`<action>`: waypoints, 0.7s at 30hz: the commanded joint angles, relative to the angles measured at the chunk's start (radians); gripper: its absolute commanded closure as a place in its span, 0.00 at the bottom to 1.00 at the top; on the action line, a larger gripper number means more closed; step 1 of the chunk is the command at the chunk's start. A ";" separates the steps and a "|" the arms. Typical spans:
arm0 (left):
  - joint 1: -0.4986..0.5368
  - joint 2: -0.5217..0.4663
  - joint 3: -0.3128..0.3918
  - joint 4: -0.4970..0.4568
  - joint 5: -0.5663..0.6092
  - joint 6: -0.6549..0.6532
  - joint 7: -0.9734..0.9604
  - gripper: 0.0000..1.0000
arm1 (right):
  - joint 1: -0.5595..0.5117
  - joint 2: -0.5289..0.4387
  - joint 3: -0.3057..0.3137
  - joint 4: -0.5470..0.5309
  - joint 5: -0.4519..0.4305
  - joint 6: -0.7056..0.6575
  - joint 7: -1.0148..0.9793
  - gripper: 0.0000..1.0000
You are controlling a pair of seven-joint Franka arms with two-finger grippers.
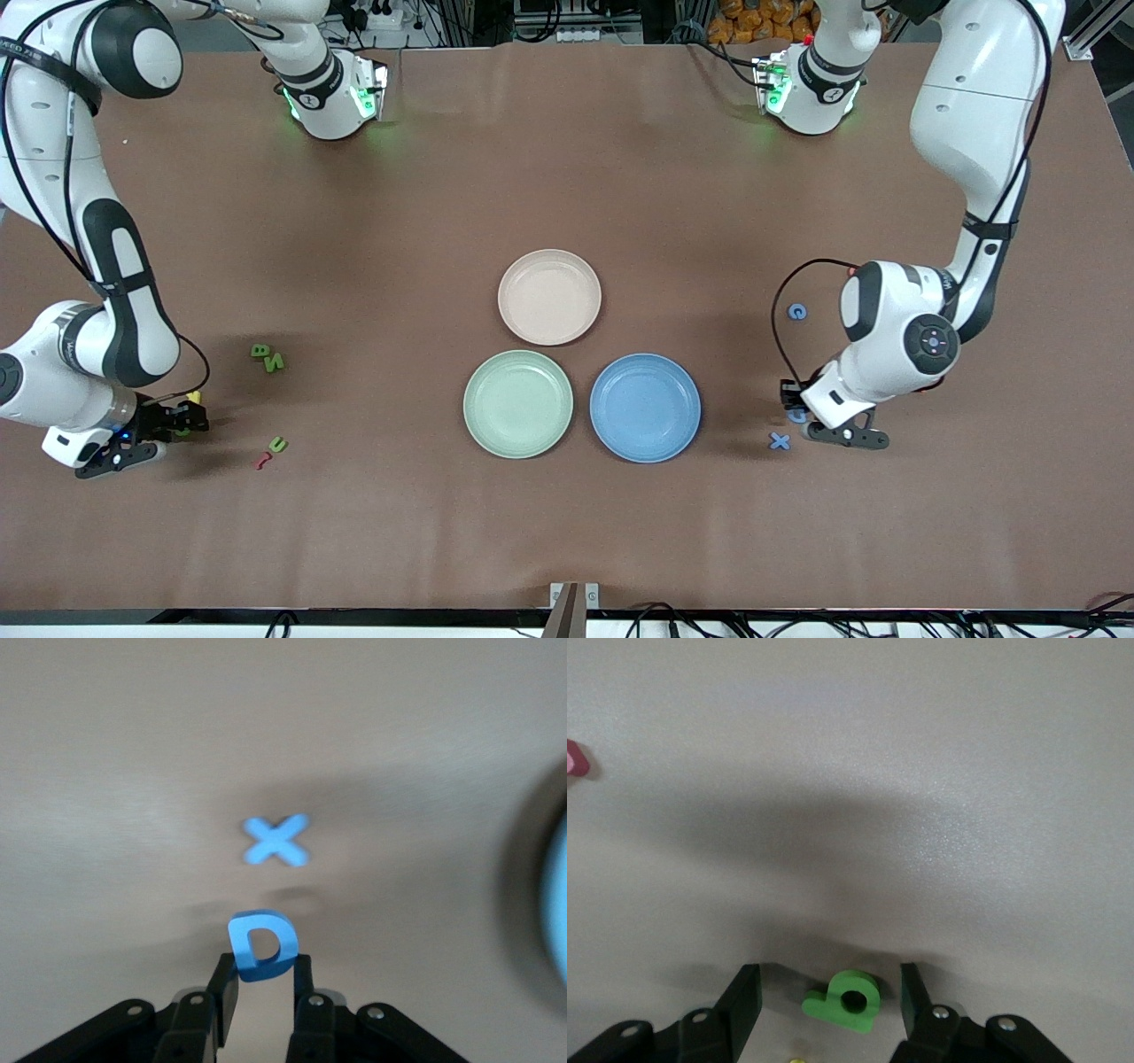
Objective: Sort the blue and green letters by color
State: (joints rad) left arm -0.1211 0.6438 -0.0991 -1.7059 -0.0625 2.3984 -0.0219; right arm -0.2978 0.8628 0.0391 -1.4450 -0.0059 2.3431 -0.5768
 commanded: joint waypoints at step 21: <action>-0.276 0.025 0.002 0.086 -0.011 0.002 -0.509 1.00 | -0.015 -0.019 0.013 -0.028 -0.043 0.021 -0.049 0.60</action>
State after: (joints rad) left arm -0.3670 0.6459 -0.1086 -1.6510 -0.0625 2.3982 -0.4703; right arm -0.2983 0.8625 0.0388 -1.4466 -0.0257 2.3526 -0.6164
